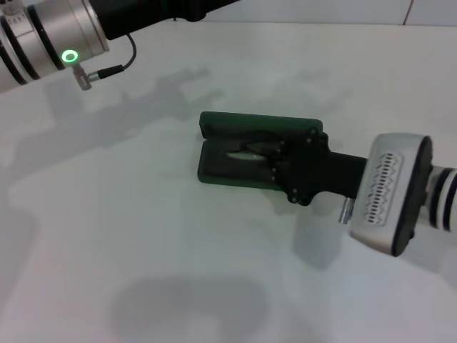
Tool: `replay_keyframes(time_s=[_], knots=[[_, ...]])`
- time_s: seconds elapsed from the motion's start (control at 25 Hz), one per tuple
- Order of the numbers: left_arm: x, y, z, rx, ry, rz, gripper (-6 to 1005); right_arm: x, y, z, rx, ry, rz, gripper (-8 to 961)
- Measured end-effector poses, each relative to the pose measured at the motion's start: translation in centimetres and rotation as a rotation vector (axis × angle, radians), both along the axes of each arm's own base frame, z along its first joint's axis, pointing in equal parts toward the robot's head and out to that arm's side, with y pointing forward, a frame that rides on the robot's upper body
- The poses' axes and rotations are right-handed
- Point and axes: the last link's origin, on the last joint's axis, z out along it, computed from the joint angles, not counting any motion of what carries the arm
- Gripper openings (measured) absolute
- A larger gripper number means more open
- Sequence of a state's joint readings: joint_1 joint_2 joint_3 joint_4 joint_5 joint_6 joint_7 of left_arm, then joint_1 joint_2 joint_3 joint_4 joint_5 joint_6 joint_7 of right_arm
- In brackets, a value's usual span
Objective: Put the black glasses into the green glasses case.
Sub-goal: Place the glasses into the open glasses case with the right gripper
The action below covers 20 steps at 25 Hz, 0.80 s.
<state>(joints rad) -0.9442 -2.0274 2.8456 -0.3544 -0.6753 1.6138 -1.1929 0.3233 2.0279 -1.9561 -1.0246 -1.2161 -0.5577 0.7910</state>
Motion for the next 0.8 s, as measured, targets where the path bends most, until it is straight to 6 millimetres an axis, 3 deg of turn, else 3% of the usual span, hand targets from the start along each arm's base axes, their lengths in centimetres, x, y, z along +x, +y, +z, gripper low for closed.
replay_keyframes(time_s=[0.32, 0.56, 0.8], knots=[[0.0, 0.0, 0.0, -0.003, 0.004, 0.000, 650, -0.3, -0.8, -0.9, 0.024, -0.017, -0.015, 109], [-0.3, -0.2, -0.1, -0.018, 0.008, 0.009, 649, -0.2, -1.0, -0.7, 0.048, -0.002, -0.045, 110], [-0.3, -0.2, -0.1, -0.017, 0.009, 0.010, 649, -1.4, -1.1, -0.1, 0.112, 0.014, -0.041, 110]])
